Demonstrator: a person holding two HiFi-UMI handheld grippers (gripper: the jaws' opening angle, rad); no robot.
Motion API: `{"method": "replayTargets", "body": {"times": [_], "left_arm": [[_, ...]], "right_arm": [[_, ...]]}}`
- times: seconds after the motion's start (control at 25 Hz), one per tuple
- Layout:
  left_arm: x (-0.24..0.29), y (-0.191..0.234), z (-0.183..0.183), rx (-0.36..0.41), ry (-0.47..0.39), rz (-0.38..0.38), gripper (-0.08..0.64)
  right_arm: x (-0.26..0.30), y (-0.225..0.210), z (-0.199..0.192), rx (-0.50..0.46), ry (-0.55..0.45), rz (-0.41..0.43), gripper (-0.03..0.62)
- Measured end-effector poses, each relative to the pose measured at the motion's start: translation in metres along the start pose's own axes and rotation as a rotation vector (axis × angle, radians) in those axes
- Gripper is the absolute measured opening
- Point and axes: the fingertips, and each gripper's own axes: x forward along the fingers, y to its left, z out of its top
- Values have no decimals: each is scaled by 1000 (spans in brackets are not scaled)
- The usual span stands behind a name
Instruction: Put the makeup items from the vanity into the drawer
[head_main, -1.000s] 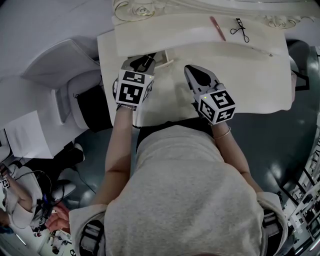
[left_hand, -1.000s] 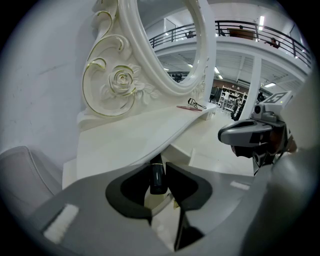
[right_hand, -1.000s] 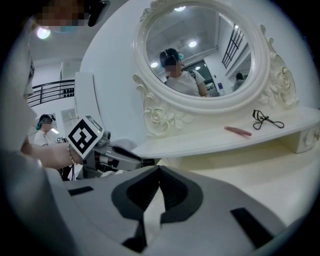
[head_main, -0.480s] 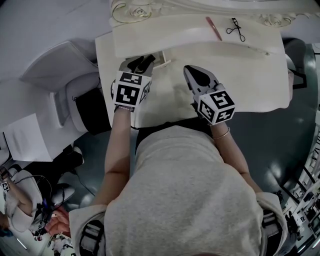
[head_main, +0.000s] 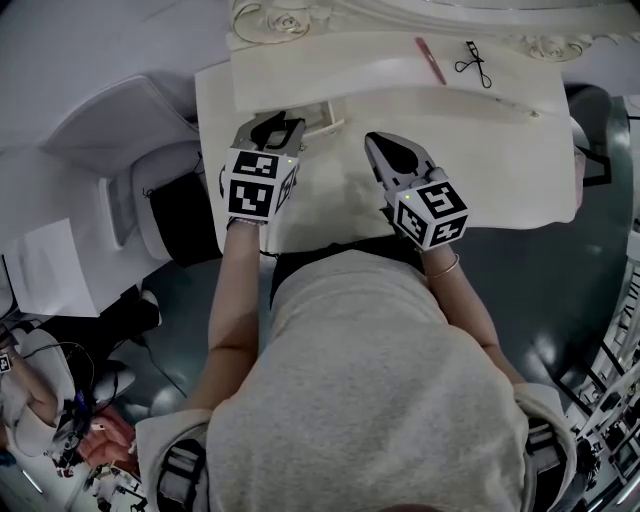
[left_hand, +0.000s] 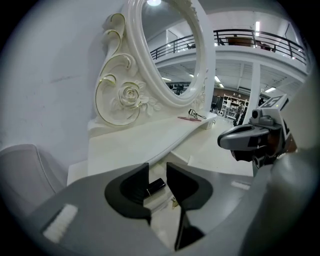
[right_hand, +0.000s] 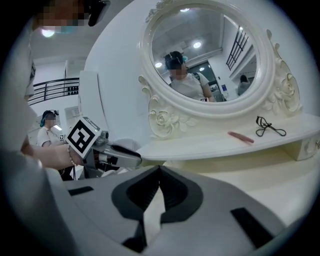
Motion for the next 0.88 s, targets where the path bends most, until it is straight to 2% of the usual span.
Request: {"method": "replayTargets", "body": {"times": [0.12, 0.36, 0.64, 0.76, 0.88], "left_arm": [[-7, -2, 1, -24, -35, 7, 114], [-22, -7, 1, -86, -116, 22, 57], [-28, -28, 1, -127, -152, 20, 40], [-31, -36, 10, -183, -214, 34, 25], [-35, -52, 23, -221, -286, 12, 11]], "right_arm": [[1, 2, 3, -9, 0, 15, 8], [2, 7, 3, -29, 10, 49, 8], [-8, 1, 11, -43, -1, 68, 8], [-16, -4, 16, -54, -9, 72, 8], [-25, -6, 23, -63, -14, 90, 8]]}}
